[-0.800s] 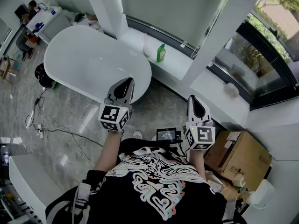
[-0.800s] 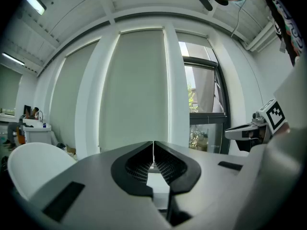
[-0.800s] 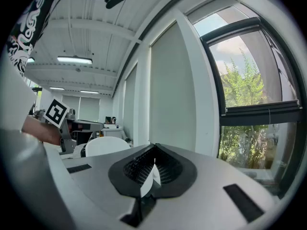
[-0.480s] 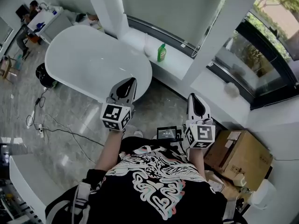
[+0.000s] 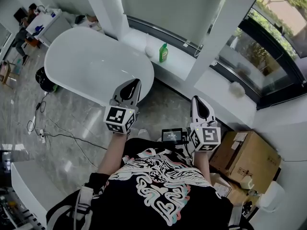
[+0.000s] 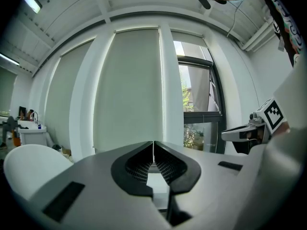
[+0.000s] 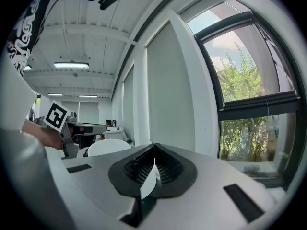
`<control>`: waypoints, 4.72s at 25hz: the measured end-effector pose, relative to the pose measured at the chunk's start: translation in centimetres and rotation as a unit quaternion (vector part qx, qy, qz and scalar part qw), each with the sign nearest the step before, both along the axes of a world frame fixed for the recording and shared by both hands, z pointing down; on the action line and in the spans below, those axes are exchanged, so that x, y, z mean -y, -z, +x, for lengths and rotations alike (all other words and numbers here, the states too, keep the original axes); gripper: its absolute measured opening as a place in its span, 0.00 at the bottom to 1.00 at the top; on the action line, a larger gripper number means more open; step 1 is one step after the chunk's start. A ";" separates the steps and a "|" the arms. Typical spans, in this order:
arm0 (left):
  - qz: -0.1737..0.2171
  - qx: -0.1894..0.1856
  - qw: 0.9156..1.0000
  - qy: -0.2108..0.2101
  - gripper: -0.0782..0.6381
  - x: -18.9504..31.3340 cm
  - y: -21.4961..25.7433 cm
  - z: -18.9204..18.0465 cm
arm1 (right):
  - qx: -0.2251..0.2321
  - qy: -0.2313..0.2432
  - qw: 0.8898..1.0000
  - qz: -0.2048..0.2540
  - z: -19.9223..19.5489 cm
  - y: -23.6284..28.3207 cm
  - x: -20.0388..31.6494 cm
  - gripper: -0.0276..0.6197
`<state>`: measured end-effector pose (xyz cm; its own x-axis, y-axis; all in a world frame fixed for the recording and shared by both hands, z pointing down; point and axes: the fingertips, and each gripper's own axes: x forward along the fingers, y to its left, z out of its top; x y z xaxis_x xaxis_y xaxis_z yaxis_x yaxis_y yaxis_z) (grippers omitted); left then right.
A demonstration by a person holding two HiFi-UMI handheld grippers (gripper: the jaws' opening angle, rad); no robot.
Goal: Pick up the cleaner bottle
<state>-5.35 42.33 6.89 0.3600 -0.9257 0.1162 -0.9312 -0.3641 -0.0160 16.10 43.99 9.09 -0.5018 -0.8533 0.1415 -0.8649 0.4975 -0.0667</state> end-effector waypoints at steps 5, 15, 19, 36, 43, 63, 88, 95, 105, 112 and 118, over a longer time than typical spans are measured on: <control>-0.007 0.002 1.000 -0.002 0.14 0.9 -0.6 0.1 | -0.005 -0.001 1.000 -0.001 0.1 -0.4 0.9 0.09; -0.004 0.008 1.000 0.006 0.14 3.7 -1.1 -0.4 | -0.014 0.007 1.000 -0.002 -0.6 -0.7 3.9 0.09; -0.012 0.005 1.000 0.013 0.14 6.6 -2.3 -1.3 | -0.020 0.020 1.000 -0.009 -1.9 -1.7 7.0 0.09; -0.016 0.000 1.000 -0.005 0.14 27.7 -3.0 -5.7 | -0.031 0.026 0.999 -0.030 -7.4 -2.9 26.7 0.09; -0.016 0.005 1.000 -0.019 0.14 34.7 -3.4 -7.3 | -0.034 0.016 0.999 -0.021 -9.4 -3.0 33.6 0.09; -0.019 0.004 0.999 -0.043 0.14 41.2 -4.8 -7.4 | -0.041 0.019 0.999 -0.020 -12.1 -4.4 39.5 0.09; -0.081 0.013 0.996 -0.036 0.14 47.9 -17.5 -8.5 | -0.068 0.069 0.993 -0.067 -15.6 -16.1 46.7 0.09; -0.106 0.017 0.994 -0.029 0.14 46.2 -21.8 -8.1 | -0.071 0.086 0.991 -0.078 -16.0 -19.2 45.8 0.09; -0.092 0.008 0.995 -0.025 0.14 46.3 -26.2 -6.8 | -0.073 0.104 0.987 -0.096 -16.2 -24.2 45.9 0.09; -0.091 0.024 0.995 -0.035 0.14 47.0 -29.0 -5.7 | -0.080 0.103 0.986 -0.106 -15.1 -27.4 46.9 0.09; -0.099 0.038 0.993 -0.041 0.14 46.9 -31.9 -3.7 | -0.084 0.112 0.984 -0.112 -13.9 -30.2 47.2 0.09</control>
